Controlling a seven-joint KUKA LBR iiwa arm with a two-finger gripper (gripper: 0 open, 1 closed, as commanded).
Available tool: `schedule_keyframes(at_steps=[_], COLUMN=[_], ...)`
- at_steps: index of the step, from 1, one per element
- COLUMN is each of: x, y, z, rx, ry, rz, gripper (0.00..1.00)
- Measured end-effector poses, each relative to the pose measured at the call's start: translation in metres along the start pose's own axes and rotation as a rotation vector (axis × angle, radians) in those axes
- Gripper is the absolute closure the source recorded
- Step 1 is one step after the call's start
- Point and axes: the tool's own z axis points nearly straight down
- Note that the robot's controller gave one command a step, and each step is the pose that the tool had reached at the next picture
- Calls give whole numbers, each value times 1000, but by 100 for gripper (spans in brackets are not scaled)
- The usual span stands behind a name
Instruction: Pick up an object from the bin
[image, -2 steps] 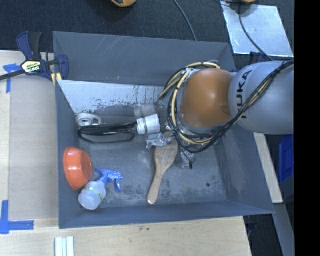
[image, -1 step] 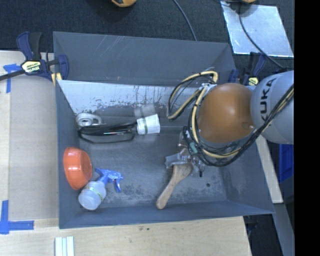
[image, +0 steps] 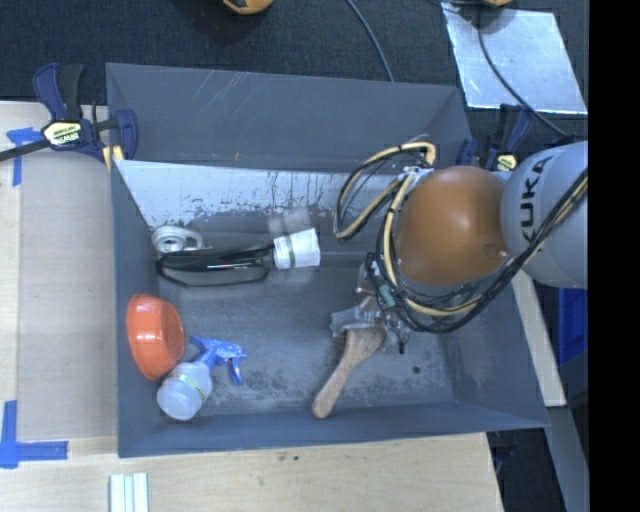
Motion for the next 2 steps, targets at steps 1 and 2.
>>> schedule_keyframes(at_steps=[1,2], x=[0,0], y=[1,3], z=[-8,-49], rx=[-2,-11], ry=[0,1], rz=[1,0], gripper=[100,100])
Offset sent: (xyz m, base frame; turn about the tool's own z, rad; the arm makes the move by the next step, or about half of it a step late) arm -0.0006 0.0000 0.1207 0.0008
